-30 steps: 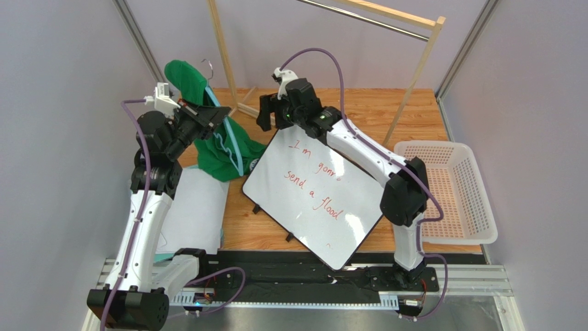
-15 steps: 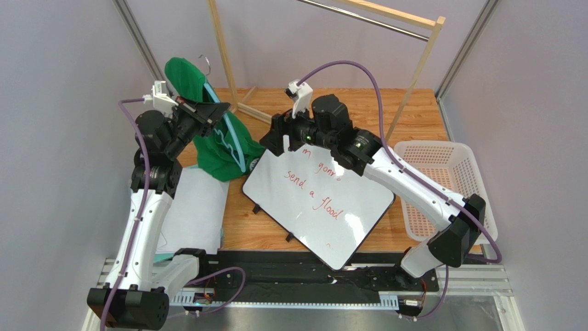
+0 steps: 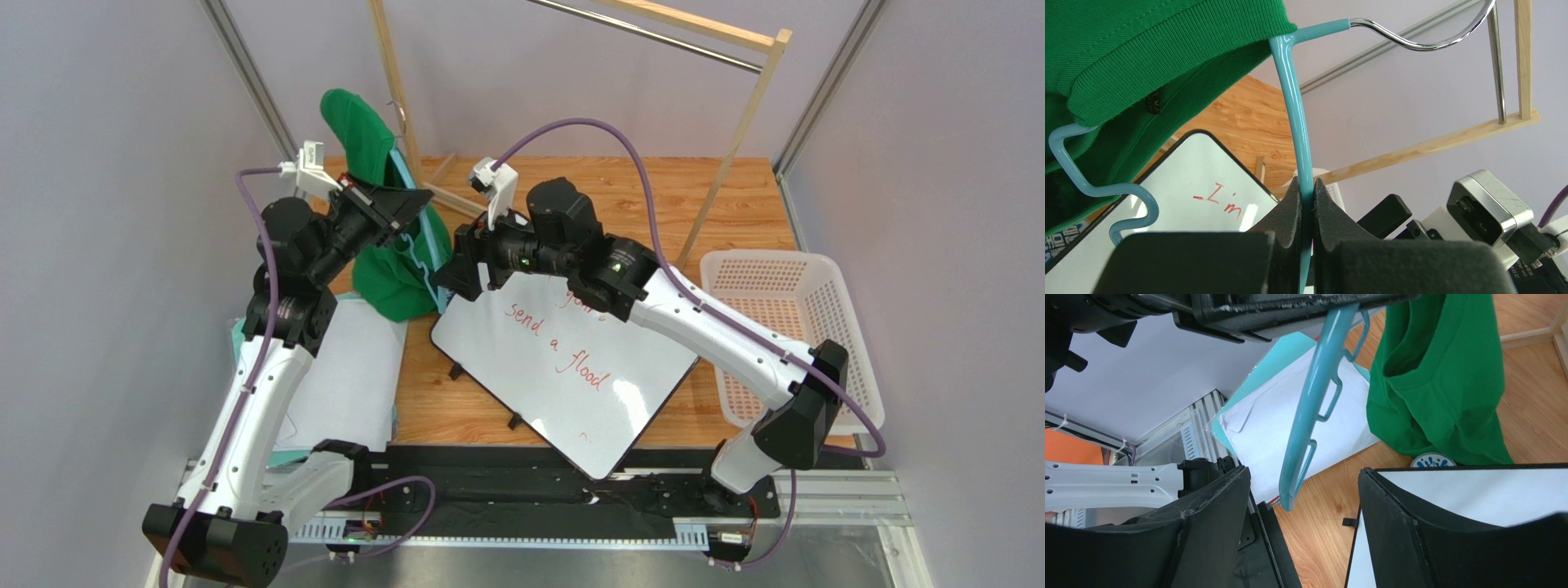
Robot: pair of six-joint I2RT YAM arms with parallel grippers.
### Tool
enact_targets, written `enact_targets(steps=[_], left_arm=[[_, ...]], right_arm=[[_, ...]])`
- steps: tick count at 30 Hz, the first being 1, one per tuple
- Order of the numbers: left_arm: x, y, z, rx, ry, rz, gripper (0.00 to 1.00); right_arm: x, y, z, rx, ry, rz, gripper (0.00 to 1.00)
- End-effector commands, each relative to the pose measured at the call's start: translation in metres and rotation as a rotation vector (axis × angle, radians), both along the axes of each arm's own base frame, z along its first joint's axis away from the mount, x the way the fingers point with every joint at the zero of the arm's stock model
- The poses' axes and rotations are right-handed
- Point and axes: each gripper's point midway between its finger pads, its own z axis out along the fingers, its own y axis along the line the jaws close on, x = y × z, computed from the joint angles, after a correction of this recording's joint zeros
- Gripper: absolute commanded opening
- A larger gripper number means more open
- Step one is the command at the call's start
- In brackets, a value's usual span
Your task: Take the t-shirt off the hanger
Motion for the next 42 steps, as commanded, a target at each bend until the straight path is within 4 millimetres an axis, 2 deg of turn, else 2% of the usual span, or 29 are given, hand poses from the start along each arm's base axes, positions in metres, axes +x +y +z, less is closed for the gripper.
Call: enact_targets(steps=[1,5,6,12,15,29,32,33,35,36,39,42], left_arm=[[-0.017,-0.005,0.038,0.026,-0.186,-0.012,0.0],[-0.025,-0.013,0.035,0.015,-0.191,-0.04,0.0],[-0.028,-0.013,0.036,0.017,-0.199,-0.043,0.0],[-0.034,-0.013,0.027,0.022,-0.188,-0.041,0.0],[-0.037,-0.018,0.019,0.016,-0.164,-0.067,0.0],[-0.051,-0.027,0.02,0.013,-0.232,-0.141,0.0],[-0.051,-0.029,0.016,0.004,-0.215,-0.159,0.0],[-0.051,-0.029,0.016,0.005,-0.217,-0.159,0.0],[-0.05,-0.028,0.015,0.009,-0.217,-0.149,0.0],[-0.05,-0.027,0.015,0.012,-0.217,-0.144,0.0],[-0.049,-0.021,0.013,0.058,-0.212,-0.106,0.01],[-0.049,-0.009,0.004,0.14,-0.17,-0.041,0.11]], right_arm=[[-0.007,0.012,0.018,0.017,-0.05,0.038,0.68],[-0.005,0.018,0.013,0.002,-0.048,0.024,0.63],[-0.006,0.019,0.013,0.002,-0.049,0.031,0.59],[-0.006,0.022,0.014,0.009,-0.072,0.03,0.54],[0.001,0.022,0.012,-0.001,-0.089,0.005,0.51],[-0.004,0.039,0.017,0.041,-0.09,0.085,0.5],[-0.005,0.043,0.018,0.054,-0.085,0.093,0.4],[-0.004,0.043,0.019,0.058,-0.091,0.089,0.28],[-0.002,0.042,0.018,0.061,-0.088,0.077,0.14],[0.0,0.041,0.018,0.062,-0.09,0.063,0.0],[0.008,0.038,0.016,0.06,-0.097,0.011,0.0],[0.015,0.033,0.021,0.071,-0.122,-0.038,0.0]])
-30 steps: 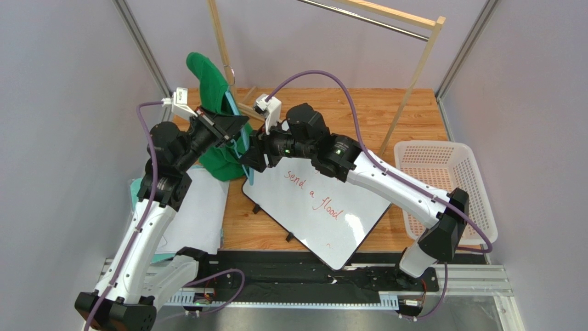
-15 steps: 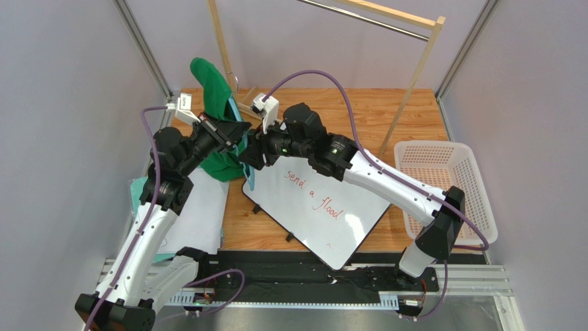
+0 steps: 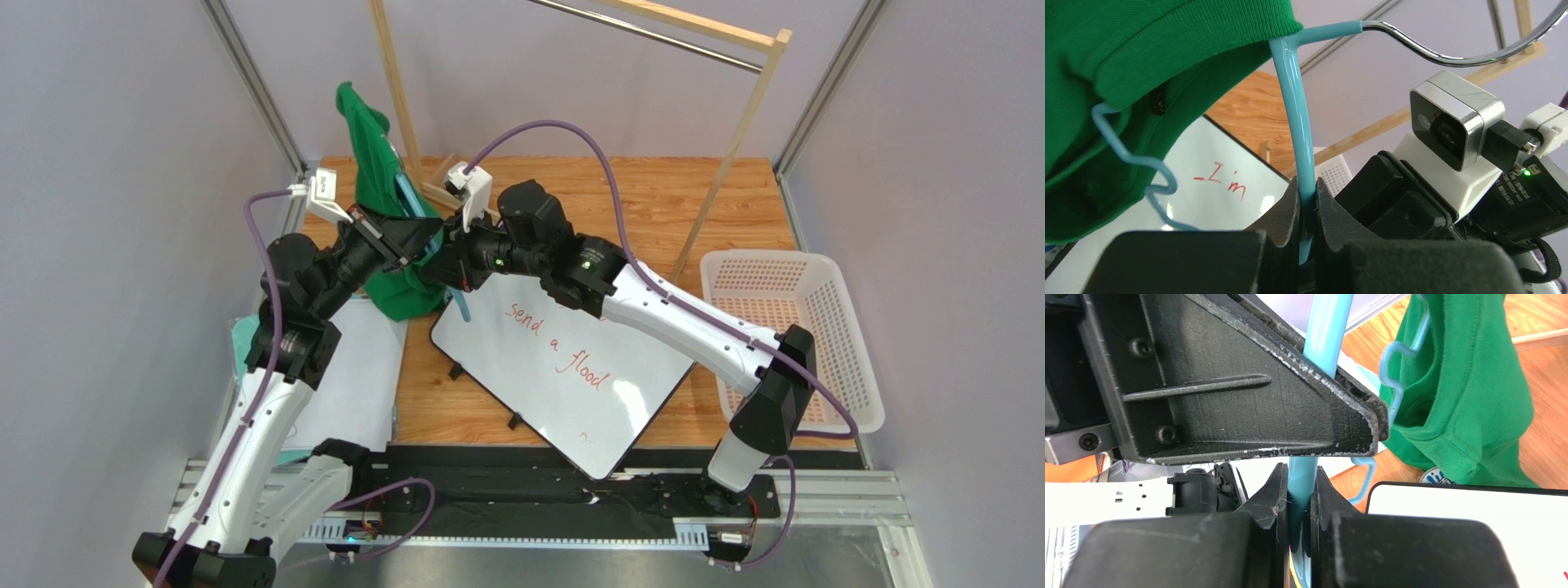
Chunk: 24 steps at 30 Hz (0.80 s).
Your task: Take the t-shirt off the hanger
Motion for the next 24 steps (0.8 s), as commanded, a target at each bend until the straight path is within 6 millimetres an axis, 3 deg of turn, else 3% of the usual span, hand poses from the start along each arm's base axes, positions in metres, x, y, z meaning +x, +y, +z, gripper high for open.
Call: enact_targets(steps=[1,8,16,21,22,24], left_arm=[[-0.01,0.016,0.013,0.098,-0.029,0.082,0.13],[-0.027,0.042,-0.003,0.218,-0.055,0.187,0.44],[-0.032,0.078,-0.024,0.311,-0.007,0.36,0.47],[-0.022,0.08,-0.022,0.447,-0.019,0.349,0.46],[-0.022,0.077,-0.009,0.46,-0.044,0.329,0.46],[-0.011,0.071,-0.013,0.533,-0.03,0.282,0.47]], right_arm=[[0.008,-0.002,0.035,0.086,-0.127,-0.053,0.0],[0.013,-0.007,0.037,0.115,-0.068,-0.08,0.0],[0.001,-0.016,0.043,0.173,0.045,-0.009,0.0],[-0.017,-0.028,0.055,0.23,0.19,0.111,0.0],[-0.018,-0.031,0.058,0.239,0.208,0.124,0.0],[-0.02,-0.038,0.062,0.255,0.239,0.148,0.0]])
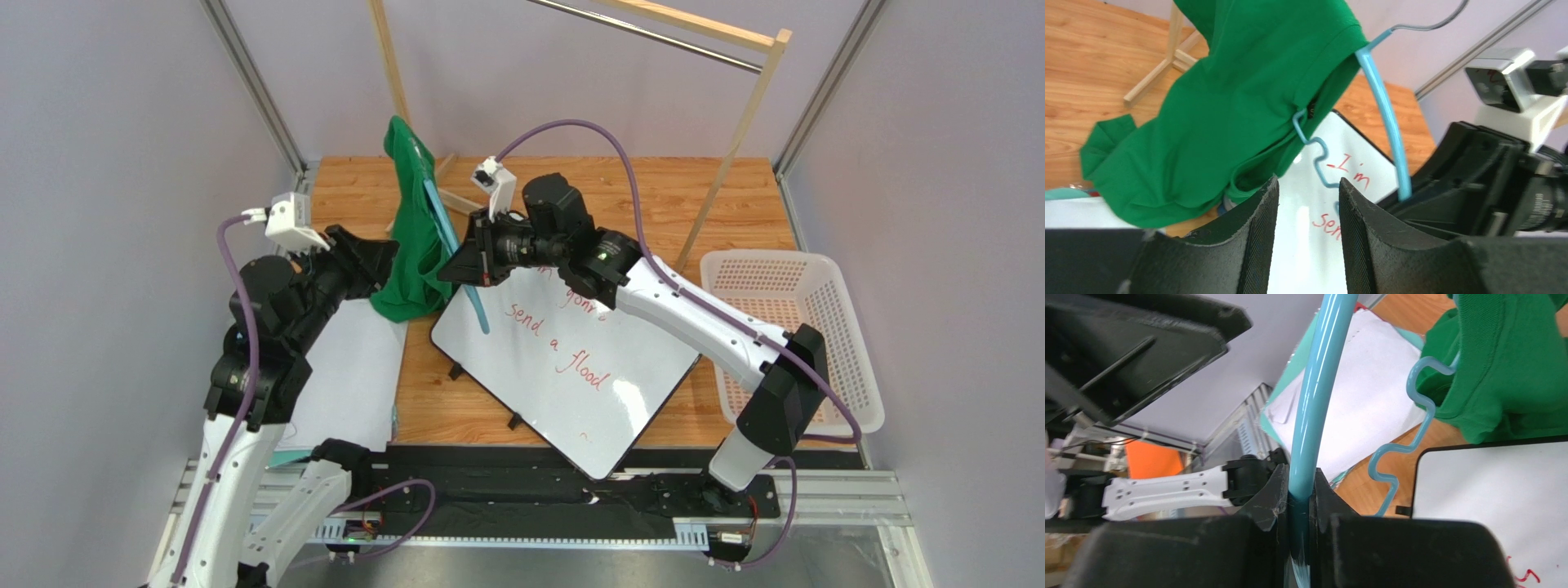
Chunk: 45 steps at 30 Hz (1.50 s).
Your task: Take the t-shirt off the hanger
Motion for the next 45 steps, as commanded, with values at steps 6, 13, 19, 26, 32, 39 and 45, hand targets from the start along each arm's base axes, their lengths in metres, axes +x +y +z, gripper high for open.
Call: enact_targets(steps=[6,13,19,26,32,39,45], left_arm=[[0.022,-0.025,0.03,0.181,-0.078,-0.177,0.52],[0.036,-0.044,0.037,0.178,-0.084,-0.265,0.54],[0.05,-0.053,0.032,0.146,-0.089,-0.288,0.54],[0.063,-0.048,0.041,0.111,-0.136,-0.22,0.53],[0.075,-0.054,0.045,0.102,-0.13,-0.238,0.53],[0.082,-0.058,0.054,0.076,-0.143,-0.24,0.53],[0.085,-0.055,0.061,0.053,-0.154,-0.209,0.54]], right_arm=[[-0.035,-0.026,0.092,0.241,-0.006,0.144,0.0],[-0.043,-0.03,0.1,0.273,-0.009,0.158,0.0],[-0.046,-0.031,0.111,0.323,0.018,0.156,0.0],[-0.052,-0.034,0.119,0.372,0.026,0.167,0.0],[-0.055,-0.036,0.122,0.382,0.033,0.172,0.0],[-0.058,-0.035,0.122,0.394,0.046,0.188,0.0],[-0.06,-0.035,0.123,0.394,0.046,0.194,0.0]])
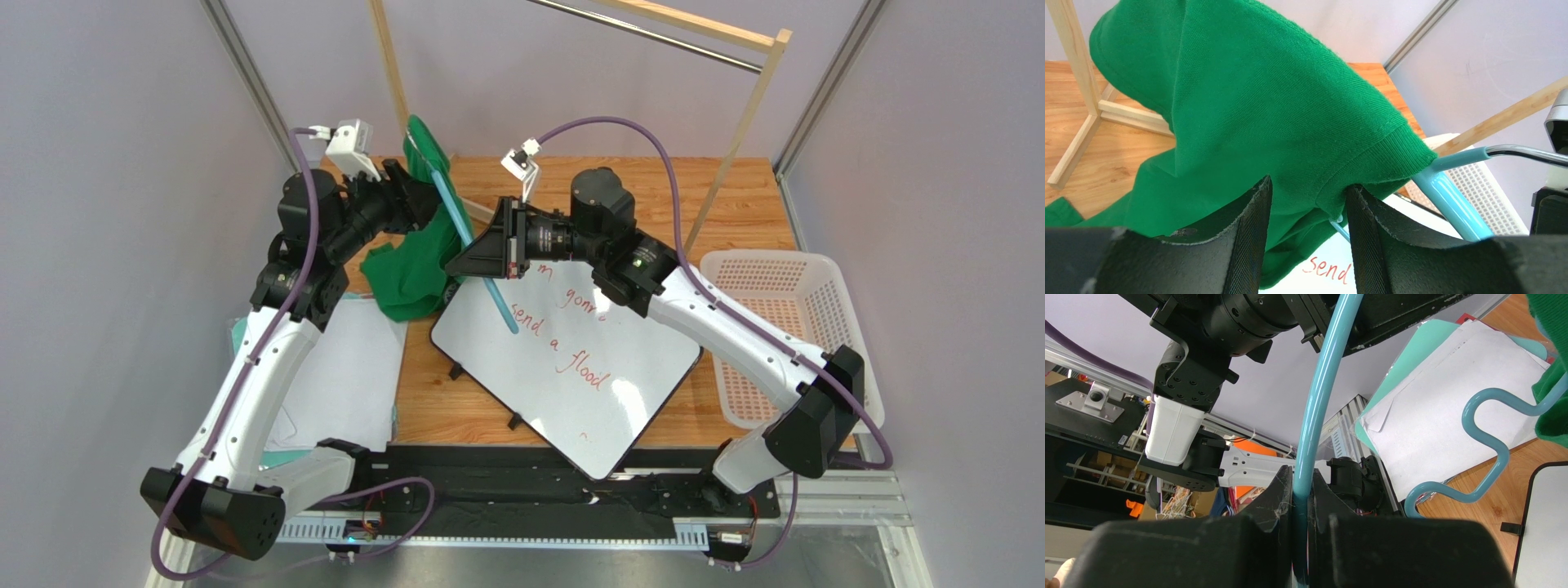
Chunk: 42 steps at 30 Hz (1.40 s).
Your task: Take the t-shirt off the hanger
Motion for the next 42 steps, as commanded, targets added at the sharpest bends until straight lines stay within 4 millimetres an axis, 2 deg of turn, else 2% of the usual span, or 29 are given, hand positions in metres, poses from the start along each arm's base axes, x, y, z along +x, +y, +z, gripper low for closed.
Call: enact_targets(steps=[1,2,5,6,8,9,13,18,23,25,26,27,28,32,34,35,36,39,42], left_arm=[[0.001,0.005,0.044,-0.05,-0.109,0.034,0.54],[0.003,0.006,0.044,-0.051,-0.11,0.041,0.53],[0.01,0.013,0.046,-0.049,-0.103,0.094,0.36],[0.011,0.016,0.052,-0.052,-0.109,0.104,0.23],[0.015,0.02,0.053,-0.054,-0.097,0.12,0.1],[0.016,0.023,0.058,-0.062,-0.101,0.134,0.0],[0.018,0.037,0.064,-0.06,-0.103,0.205,0.0],[0.023,0.069,0.068,-0.063,-0.088,0.389,0.0],[0.036,0.073,0.08,-0.026,-0.097,0.412,0.0],[0.045,0.075,0.073,-0.004,-0.069,0.43,0.0],[0.047,0.078,0.077,0.0,-0.074,0.447,0.0],[0.052,0.079,0.07,0.01,-0.053,0.454,0.0],[0.054,0.081,0.066,0.017,-0.034,0.462,0.0],[0.056,0.09,0.052,0.028,0.012,0.511,0.0],[0.05,0.092,0.062,0.008,-0.032,0.513,0.0],[0.049,0.093,0.055,0.013,-0.034,0.518,0.0],[0.044,0.096,0.061,0.002,-0.056,0.525,0.0],[0.041,0.105,0.064,0.008,-0.075,0.565,0.0],[0.044,0.108,0.061,0.016,-0.062,0.572,0.0]], right_arm=[[-0.017,-0.011,0.049,0.134,-0.142,0.028,0.0],[-0.018,-0.01,0.047,0.132,-0.138,0.033,0.0],[-0.02,-0.011,0.047,0.132,-0.135,0.038,0.0],[-0.021,-0.011,0.046,0.132,-0.135,0.042,0.0],[-0.023,-0.014,0.047,0.136,-0.138,0.041,0.0],[-0.025,-0.014,0.043,0.132,-0.133,0.041,0.0],[-0.027,-0.018,0.04,0.129,-0.136,0.036,0.0],[-0.035,-0.022,0.037,0.135,-0.14,0.061,0.0],[-0.046,-0.024,0.023,0.119,-0.13,0.113,0.0],[-0.054,-0.027,0.022,0.121,-0.14,0.135,0.0],[-0.059,-0.027,0.019,0.117,-0.142,0.146,0.0],[-0.063,-0.029,0.019,0.12,-0.157,0.154,0.0],[-0.069,-0.035,0.027,0.135,-0.177,0.155,0.0],[-0.086,-0.048,0.028,0.144,-0.198,0.17,0.0],[-0.092,-0.055,0.029,0.146,-0.192,0.17,0.0],[-0.101,-0.062,0.035,0.163,-0.206,0.176,0.0],[-0.104,-0.064,0.029,0.155,-0.196,0.181,0.0],[-0.118,-0.075,0.029,0.171,-0.196,0.183,0.0],[-0.13,-0.087,0.039,0.205,-0.212,0.187,0.0]])
